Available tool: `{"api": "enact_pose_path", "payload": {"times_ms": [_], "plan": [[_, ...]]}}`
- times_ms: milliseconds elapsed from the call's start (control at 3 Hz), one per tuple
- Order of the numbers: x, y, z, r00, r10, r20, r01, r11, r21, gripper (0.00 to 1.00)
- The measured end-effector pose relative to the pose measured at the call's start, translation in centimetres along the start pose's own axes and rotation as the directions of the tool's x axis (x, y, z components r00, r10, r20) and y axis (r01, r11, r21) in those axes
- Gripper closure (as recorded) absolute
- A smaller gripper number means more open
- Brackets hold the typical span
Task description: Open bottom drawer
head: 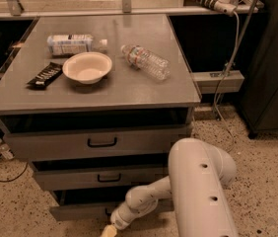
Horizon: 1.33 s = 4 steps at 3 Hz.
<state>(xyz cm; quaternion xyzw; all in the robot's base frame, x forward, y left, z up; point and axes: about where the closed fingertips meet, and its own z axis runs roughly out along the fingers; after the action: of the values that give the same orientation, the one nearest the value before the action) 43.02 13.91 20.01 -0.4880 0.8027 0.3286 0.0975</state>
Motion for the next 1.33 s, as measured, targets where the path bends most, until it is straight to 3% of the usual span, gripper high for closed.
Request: {"api": "enact_pose_path", "payload": {"times_ms": [1333], "plan": [[0.23,0.36,0.11,0.998,0.037,-0.056,-0.038,0.9987,-0.034,0.00]]}}
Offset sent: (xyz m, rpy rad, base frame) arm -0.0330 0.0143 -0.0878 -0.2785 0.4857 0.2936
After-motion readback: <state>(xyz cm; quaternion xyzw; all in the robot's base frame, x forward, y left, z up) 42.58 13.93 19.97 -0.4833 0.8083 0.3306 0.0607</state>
